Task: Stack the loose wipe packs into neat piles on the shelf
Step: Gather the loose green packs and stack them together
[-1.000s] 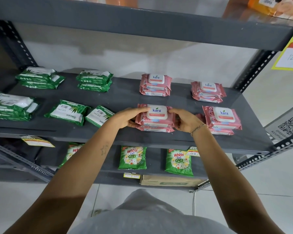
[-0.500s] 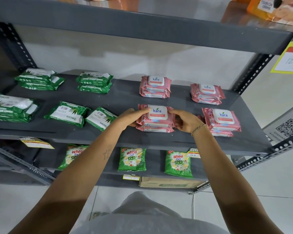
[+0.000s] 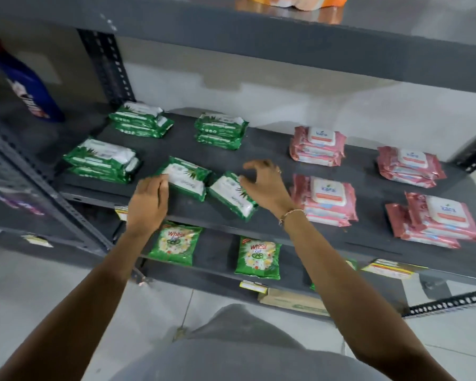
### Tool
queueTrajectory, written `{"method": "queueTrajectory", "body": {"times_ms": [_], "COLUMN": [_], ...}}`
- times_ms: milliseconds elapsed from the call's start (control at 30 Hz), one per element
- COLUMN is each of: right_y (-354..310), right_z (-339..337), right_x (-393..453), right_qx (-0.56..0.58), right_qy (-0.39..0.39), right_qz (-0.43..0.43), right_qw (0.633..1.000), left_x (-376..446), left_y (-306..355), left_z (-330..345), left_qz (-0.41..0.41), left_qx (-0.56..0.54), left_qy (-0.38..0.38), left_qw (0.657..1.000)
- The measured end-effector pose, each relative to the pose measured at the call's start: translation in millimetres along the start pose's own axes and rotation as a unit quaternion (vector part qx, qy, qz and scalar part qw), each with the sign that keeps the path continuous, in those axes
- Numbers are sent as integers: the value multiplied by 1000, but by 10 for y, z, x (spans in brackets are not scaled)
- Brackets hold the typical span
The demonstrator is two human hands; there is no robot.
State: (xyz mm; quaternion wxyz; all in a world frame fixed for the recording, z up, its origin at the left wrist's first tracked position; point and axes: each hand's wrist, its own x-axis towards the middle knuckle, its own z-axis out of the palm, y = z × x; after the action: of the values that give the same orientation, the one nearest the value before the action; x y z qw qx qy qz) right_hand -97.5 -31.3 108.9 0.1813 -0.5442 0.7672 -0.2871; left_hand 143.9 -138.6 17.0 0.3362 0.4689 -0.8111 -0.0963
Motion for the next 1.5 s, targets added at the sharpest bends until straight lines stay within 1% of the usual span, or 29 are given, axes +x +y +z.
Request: {"method": "queueTrajectory", "body": {"times_ms": [67, 100, 133, 200, 267, 333, 367, 433, 500, 533, 633, 667, 733, 800, 967, 1033, 1100, 1133, 1167, 1233, 1300, 1333, 1367, 1433, 1467, 1500], "right_y": [-50, -55, -44, -2, -12, -86, -140, -268, -427, -521, -764, -819, -867, -861, -844, -852, -857, -847, -819, -793, -785, -784, -783, -750, -715, -689], "right_z": [262, 364, 440, 520, 464, 315, 243, 165, 244, 321, 670, 792, 1012, 1128, 1053, 974, 862, 812, 769, 724, 720, 729, 739, 785, 827, 865], "right_x": [58, 71, 89, 154, 218, 279, 301, 343, 419, 463, 563, 577, 584, 582, 658, 666, 686, 708, 738, 783, 806, 800, 774, 704, 654, 599], "right_qx": [-84, -138, -178, -203, -193, -173, -161, -150, -152, -147, -92, -90, -128, -160, -168, -124, -21, 14, 26, 3, -21, -29, -34, -20, 6, 43], "right_qy": [-102, -135, -151, -148, -155, -169, -160, -109, -37, -21, -45, -50, -62, -80, -133, -157, -157, -156, -161, -190, -217, -221, -222, -225, -220, -211], "right_qz": [40, 53, 65, 91, 124, 164, 183, 195, 162, 131, 35, 12, -29, -46, -53, -41, -10, 11, 32, 73, 117, 135, 147, 171, 191, 213], "right_qw": [990, 980, 970, 963, 961, 956, 956, 963, 974, 980, 994, 995, 989, 983, 975, 979, 987, 988, 986, 979, 969, 966, 963, 959, 957, 953], "left_x": [-125, -173, -206, -256, -256, -220, -209, -209, -211, -210, -213, -217, -226, -227, -249, -265, -278, -265, -230, -104, 87, 198, 313, 509, 573, 612], "left_y": [-354, -526, -676, -893, -982, -1012, -1029, -1061, -1079, -1079, -1098, -1112, -1140, -1152, -1151, -1145, -1086, -1011, -900, -621, -357, -236, -141, 7, 37, 29], "left_z": [-69, -86, -104, -126, -141, -153, -152, -131, -88, -60, 29, 48, 71, 81, 119, 126, 98, 58, 2, -78, -95, -100, -92, -99, -112, -111], "left_qz": [35, 63, 88, 126, 146, 156, 161, 165, 156, 154, 168, 177, 190, 191, 195, 192, 167, 141, 110, 40, -24, -66, -115, -204, -215, -207], "left_qx": [35, 57, 81, 112, 114, 97, 91, 90, 92, 97, 112, 110, 109, 110, 104, 96, 80, 66, 55, 38, -7, -50, -97, -180, -202, -211], "left_qy": [-23, -40, -67, -133, -169, -186, -188, -180, -160, -149, -102, -83, -57, -51, -38, -27, -21, -21, -19, -40, -107, -163, -217, -298, -314, -327], "left_qw": [999, 996, 991, 977, 968, 965, 965, 966, 970, 972, 974, 974, 974, 974, 975, 976, 982, 987, 992, 998, 994, 983, 965, 915, 902, 897]}}
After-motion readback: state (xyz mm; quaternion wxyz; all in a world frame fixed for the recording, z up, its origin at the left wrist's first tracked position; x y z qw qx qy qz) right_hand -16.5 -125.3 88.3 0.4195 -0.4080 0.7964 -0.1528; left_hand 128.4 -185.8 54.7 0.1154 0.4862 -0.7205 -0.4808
